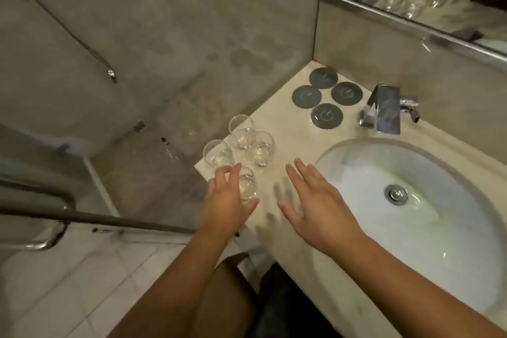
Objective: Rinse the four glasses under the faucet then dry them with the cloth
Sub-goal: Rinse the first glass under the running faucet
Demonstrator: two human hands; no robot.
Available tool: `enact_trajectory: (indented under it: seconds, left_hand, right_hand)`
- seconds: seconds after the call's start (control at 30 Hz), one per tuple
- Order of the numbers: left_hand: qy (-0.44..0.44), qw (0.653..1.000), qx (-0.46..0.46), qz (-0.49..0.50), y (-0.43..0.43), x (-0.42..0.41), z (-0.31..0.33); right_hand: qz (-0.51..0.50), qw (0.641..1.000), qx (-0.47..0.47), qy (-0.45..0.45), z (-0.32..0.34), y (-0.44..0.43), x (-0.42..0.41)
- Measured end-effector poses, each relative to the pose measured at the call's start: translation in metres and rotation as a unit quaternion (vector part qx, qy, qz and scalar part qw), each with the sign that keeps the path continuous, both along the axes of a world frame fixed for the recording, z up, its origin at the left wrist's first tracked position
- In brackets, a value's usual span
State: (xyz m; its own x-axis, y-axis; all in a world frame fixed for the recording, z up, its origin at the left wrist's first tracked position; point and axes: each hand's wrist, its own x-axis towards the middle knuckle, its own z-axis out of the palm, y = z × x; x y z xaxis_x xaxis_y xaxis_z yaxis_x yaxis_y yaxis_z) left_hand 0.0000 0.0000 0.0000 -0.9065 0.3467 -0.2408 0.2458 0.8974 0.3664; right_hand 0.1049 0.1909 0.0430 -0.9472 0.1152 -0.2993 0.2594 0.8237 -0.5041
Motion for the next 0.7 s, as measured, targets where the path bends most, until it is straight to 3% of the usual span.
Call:
enact_trajectory:
  seconds: [0.3,0.47,0.57,0.7]
  left_hand:
    - [0.013,0.999,0.049,-0.009,-0.004,-0.020,-0.016]
    - [-0.069,0.986,0.150,-0.025,0.021,-0.005,0.011]
    - [-0.146,0.967,0.208,-0.027,0.058,0.000,0.018]
    - [-0.229,0.939,0.252,-0.053,0.111,0.003,0.004]
  right_hand:
    - [-0.056,0.996,-0.062,0.020,-0.033,0.012,0.003]
    - [-0.175,0.971,-0.154,0.047,-0.043,0.036,0.027]
    - [-0.283,0.923,-0.259,0.023,-0.047,0.054,0.042]
    - [-0.414,0.814,-0.406,0.016,-0.063,0.079,0.051]
